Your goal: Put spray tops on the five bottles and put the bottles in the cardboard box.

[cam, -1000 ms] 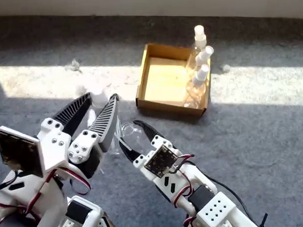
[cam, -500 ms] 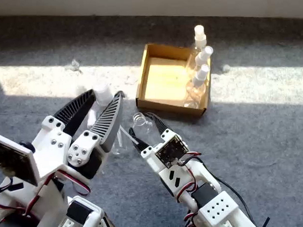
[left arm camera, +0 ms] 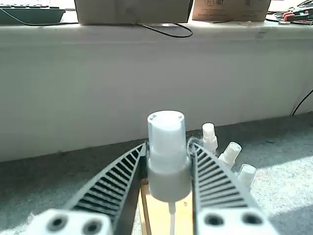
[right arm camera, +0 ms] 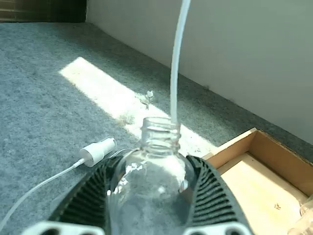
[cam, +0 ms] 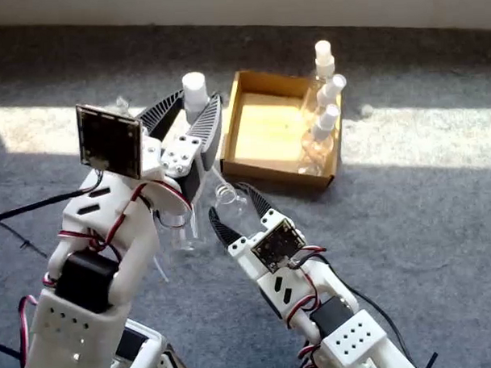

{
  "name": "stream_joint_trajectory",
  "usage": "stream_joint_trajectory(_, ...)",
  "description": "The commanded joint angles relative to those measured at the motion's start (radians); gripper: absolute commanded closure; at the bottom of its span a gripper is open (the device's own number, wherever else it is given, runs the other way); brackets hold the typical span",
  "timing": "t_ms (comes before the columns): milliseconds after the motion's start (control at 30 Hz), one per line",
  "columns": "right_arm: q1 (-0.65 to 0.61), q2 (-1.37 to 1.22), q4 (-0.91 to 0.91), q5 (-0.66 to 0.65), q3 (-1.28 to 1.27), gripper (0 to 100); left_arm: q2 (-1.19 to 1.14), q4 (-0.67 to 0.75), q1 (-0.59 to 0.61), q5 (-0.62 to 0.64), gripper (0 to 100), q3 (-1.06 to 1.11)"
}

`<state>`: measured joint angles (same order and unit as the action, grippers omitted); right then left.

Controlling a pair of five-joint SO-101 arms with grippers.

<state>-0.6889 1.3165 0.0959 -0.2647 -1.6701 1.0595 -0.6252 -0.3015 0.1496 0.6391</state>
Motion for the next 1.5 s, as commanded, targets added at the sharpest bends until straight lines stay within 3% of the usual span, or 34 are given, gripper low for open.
stream_joint_trajectory(0, 0.015, 0.005, 0.024, 0.011, -0.14, 99.4, -0.015, -0.032, 0.013, -0.012, 100, -0.09)
stream_joint_trajectory(533, 0.016, 0.005, 0.024, 0.011, -0.14, 99.4, -0.015, -0.124, 0.004, -0.006, 100, -0.045)
stream_joint_trajectory(967, 0.025, 0.007, 0.064, 0.017, -0.139, 99.4, -0.015, -0.129, -0.199, 0.014, 100, 0.094)
stream_joint_trajectory(1133, 0.107, 0.007, 0.147, 0.02, -0.14, 99.4, -0.015, -0.132, -0.202, 0.049, 100, 0.174)
stream_joint_trajectory(1467, 0.107, 0.007, 0.153, 0.02, -0.137, 99.4, -0.018, -0.13, -0.2, 0.049, 100, 0.251)
